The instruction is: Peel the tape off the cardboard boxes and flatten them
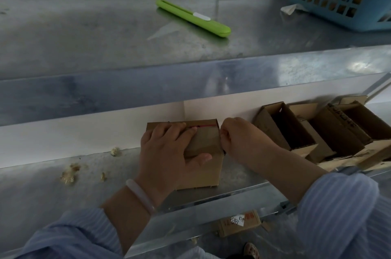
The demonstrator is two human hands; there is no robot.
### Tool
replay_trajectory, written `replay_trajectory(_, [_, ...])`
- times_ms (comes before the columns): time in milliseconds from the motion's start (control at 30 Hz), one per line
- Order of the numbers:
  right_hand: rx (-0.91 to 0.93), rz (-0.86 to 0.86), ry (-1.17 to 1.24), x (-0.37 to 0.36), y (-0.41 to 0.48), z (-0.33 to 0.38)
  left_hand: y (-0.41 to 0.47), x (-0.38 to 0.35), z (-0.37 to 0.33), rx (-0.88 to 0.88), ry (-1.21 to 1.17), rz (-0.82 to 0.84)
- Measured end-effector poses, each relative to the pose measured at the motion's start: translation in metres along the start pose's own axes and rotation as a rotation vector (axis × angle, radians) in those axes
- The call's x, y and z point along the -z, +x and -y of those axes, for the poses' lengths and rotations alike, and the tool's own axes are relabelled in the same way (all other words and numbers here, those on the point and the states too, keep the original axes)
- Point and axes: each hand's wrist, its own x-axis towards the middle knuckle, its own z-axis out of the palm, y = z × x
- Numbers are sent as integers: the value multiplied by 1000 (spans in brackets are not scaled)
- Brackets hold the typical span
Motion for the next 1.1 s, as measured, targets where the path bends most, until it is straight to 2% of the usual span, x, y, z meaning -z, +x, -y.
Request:
replay_trajectory(200, [-157, -13, 279, -14, -4, -7, 0, 1, -6, -48, 12, -13])
replay_trajectory(300, [-140, -5, 378, -14, -10, -11, -2, 2, -5, -44, 19, 0])
replay_trajectory(433, [114, -97, 9, 4, -12, -23, -6, 3, 0, -62, 22, -9])
replay_trajectory(567, [346, -98, -161, 14, -7, -26, -5, 3, -1, -82, 12, -21])
replay_trajectory(733, [385, -1, -244, 21, 2, -26, -6, 2, -2, -90, 9, -13])
replay_trajectory(867, [462, -82, -406, 15, 0, -23, -4, 2, -2, -87, 11, -10])
replay_trajectory(1100, [600, -165, -473, 8, 2, -26, -3, 0, -1, -89, 4, -26])
